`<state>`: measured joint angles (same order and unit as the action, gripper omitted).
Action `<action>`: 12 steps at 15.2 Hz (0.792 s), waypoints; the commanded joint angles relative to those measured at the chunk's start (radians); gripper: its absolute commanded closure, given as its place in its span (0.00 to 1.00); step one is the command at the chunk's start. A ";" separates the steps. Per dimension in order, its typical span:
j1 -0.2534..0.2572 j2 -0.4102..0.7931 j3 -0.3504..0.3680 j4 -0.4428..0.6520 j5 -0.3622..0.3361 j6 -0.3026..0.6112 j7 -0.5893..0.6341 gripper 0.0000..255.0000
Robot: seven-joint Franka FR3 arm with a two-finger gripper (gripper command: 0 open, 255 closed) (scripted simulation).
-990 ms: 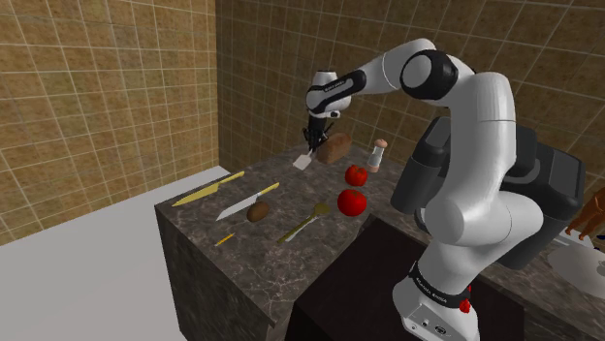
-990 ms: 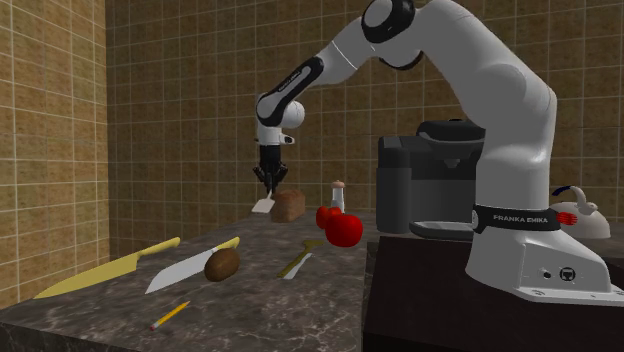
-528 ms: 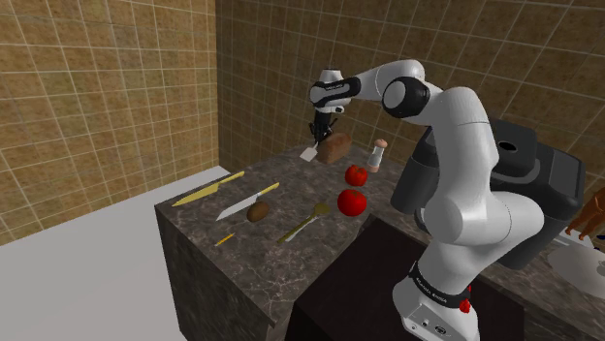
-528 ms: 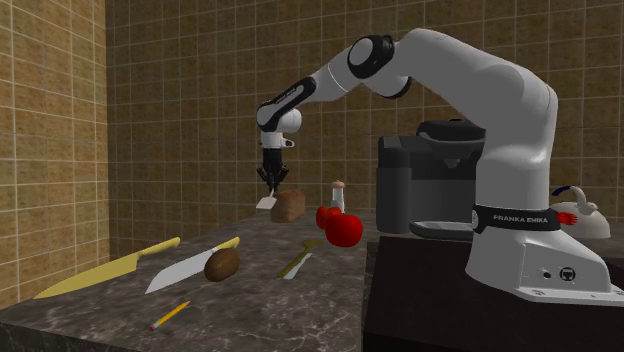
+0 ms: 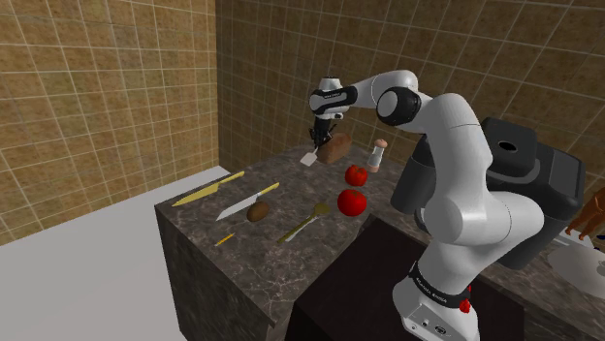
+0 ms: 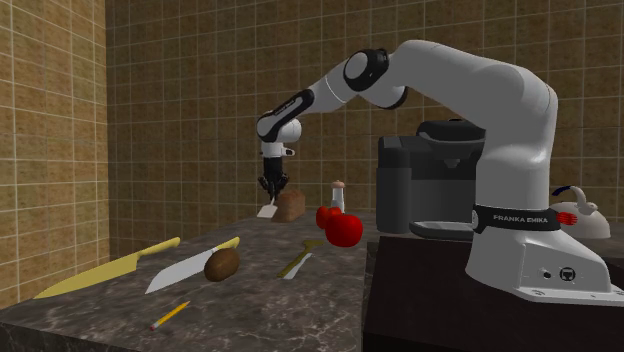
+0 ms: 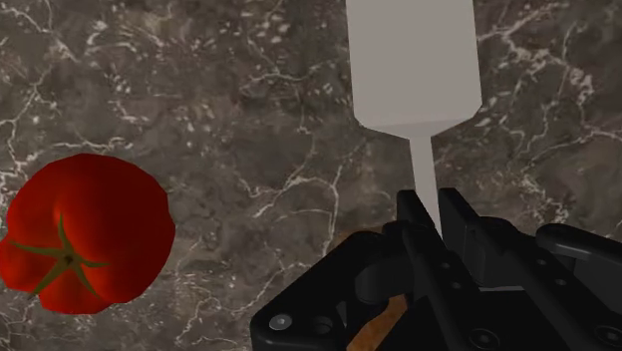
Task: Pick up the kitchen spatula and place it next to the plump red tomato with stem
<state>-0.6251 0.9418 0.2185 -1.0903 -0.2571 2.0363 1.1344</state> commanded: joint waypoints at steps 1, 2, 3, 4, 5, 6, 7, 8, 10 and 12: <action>0.000 0.014 -0.002 -0.003 -0.002 0.017 0.002 1.00; 0.001 0.021 -0.003 -0.003 -0.004 0.025 0.002 1.00; 0.001 0.029 -0.004 -0.004 -0.005 0.033 0.003 1.00; 0.002 0.036 -0.005 -0.004 -0.006 0.041 0.004 1.00; 0.002 0.044 -0.006 -0.004 -0.007 0.048 0.005 1.00; 0.003 0.052 -0.007 -0.004 -0.008 0.056 0.006 1.00; 0.003 0.060 -0.008 -0.003 -0.009 0.063 0.007 1.00; 0.004 0.068 -0.010 -0.002 -0.010 0.070 0.007 1.00; 0.005 0.085 -0.012 0.001 -0.012 0.084 0.009 1.00; 0.007 0.103 -0.014 0.006 -0.014 0.098 0.010 1.00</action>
<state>-0.6198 1.0346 0.2054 -1.0824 -0.2706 2.1268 1.1428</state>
